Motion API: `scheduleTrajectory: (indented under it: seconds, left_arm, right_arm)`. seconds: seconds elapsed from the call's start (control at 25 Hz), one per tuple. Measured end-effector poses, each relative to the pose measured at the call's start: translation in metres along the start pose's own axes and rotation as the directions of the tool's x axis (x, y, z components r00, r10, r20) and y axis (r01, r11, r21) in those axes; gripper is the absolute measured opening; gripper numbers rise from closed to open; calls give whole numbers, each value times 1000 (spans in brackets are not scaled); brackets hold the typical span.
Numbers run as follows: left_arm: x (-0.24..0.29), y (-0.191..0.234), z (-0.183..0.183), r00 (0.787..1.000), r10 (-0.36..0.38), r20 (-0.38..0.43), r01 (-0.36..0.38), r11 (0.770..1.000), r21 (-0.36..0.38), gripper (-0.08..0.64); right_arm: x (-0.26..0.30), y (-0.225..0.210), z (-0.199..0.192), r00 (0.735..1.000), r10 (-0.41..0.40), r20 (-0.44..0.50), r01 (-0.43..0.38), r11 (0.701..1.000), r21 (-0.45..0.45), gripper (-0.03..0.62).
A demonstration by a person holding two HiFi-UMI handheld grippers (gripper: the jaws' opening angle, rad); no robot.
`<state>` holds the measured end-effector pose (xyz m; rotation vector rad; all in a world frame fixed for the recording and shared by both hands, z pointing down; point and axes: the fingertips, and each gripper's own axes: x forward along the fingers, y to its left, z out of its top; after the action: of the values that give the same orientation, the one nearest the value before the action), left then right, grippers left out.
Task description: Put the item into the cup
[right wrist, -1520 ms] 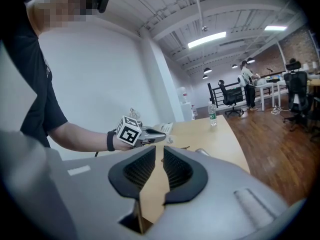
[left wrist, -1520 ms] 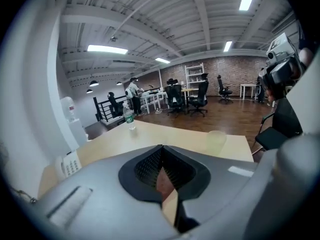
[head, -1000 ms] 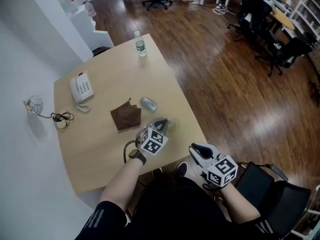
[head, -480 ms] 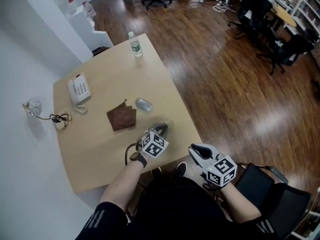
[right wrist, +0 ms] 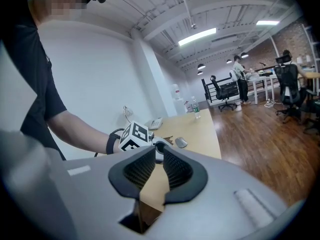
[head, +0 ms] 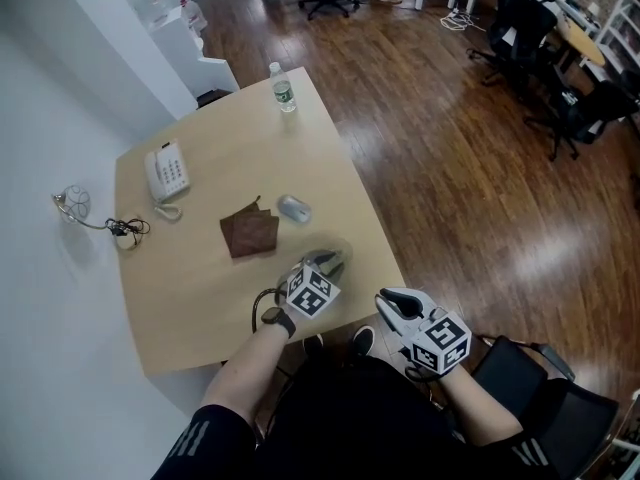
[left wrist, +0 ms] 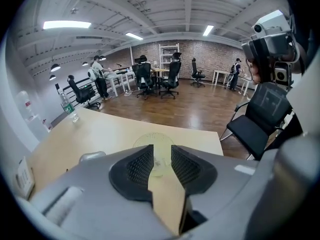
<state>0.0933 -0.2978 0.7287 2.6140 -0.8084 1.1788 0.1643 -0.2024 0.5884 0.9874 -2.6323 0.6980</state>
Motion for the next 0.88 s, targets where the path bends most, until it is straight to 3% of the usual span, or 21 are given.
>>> scheduleTrajectory:
  seconds: [0.24, 0.56, 0.88]
  left_arm:
    - [-10, 0, 6, 1000, 8, 22, -8, 1000, -28, 129]
    - [-86, -4, 47, 979, 97, 179, -88, 995, -54, 133]
    - [-182, -35, 12, 957, 186, 223, -151, 975, -166, 156]
  right_arm:
    - [0, -1, 0, 1000, 22, -3, -22, 1000, -3, 58]
    - [16, 9, 12, 993, 121, 6, -120, 992, -23, 58]
    - [24, 70, 39, 968, 250, 13, -248, 965, -89, 54]
